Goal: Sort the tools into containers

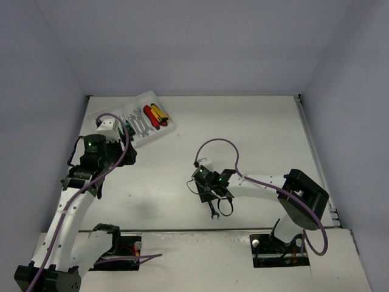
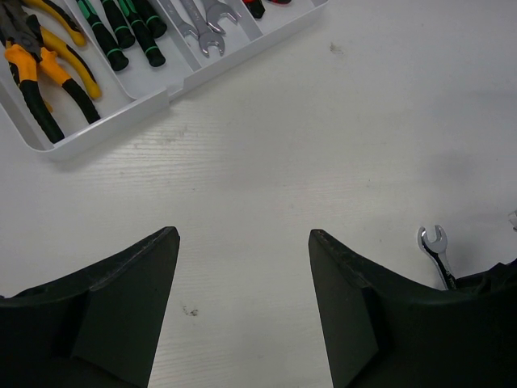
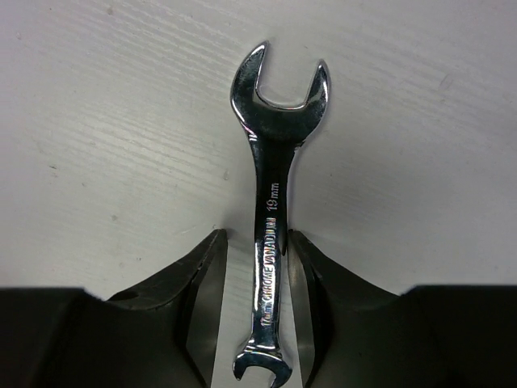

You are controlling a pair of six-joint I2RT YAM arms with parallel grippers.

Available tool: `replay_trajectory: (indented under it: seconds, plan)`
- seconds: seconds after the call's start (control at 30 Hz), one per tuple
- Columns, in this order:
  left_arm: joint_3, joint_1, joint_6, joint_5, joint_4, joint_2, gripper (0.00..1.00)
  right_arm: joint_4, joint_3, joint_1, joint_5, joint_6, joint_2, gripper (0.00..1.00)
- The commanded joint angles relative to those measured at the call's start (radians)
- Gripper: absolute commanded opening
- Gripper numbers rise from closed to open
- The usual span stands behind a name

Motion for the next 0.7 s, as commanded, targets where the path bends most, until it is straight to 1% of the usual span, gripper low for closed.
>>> replay_trajectory:
  seconds: [0.0, 0.1, 0.17, 0.23, 0.33, 0.47, 0.5, 0.57, 0.67]
  plan:
    - [0.035, -0.006, 0.004, 0.003, 0.055, 0.000, 0.62, -0.063, 0.040, 0.022, 0.004, 0.002, 0.059, 0.34]
    - [0.035, -0.006, 0.004, 0.003, 0.056, 0.001, 0.62, -0.066, 0.048, 0.025, 0.003, 0.004, 0.093, 0.30]
    - [0.035, -0.006, 0.004, 0.003, 0.054, -0.001, 0.62, -0.067, 0.053, 0.025, 0.004, 0.004, 0.103, 0.17]
    - [0.033, -0.006, 0.002, 0.002, 0.054, 0.001, 0.62, -0.068, 0.063, 0.026, 0.011, -0.003, 0.114, 0.00]
    - [0.035, -0.015, -0.018, 0.011, 0.059, 0.006, 0.62, -0.068, 0.104, 0.025, 0.023, -0.021, 0.111, 0.00]
    - [0.039, -0.031, -0.089, 0.079, 0.062, 0.022, 0.62, -0.067, 0.206, 0.026, 0.053, -0.060, 0.066, 0.00]
    - [0.037, -0.037, -0.111, 0.099, 0.069, 0.025, 0.62, -0.067, 0.229, 0.025, 0.080, -0.068, 0.051, 0.00]
    - [0.021, -0.052, -0.166, 0.137, 0.089, 0.024, 0.62, -0.063, 0.263, 0.025, 0.117, -0.091, 0.017, 0.00]
    - [-0.016, -0.095, -0.227, 0.164, 0.160, 0.012, 0.62, -0.053, 0.323, 0.025, 0.172, -0.131, -0.015, 0.00]
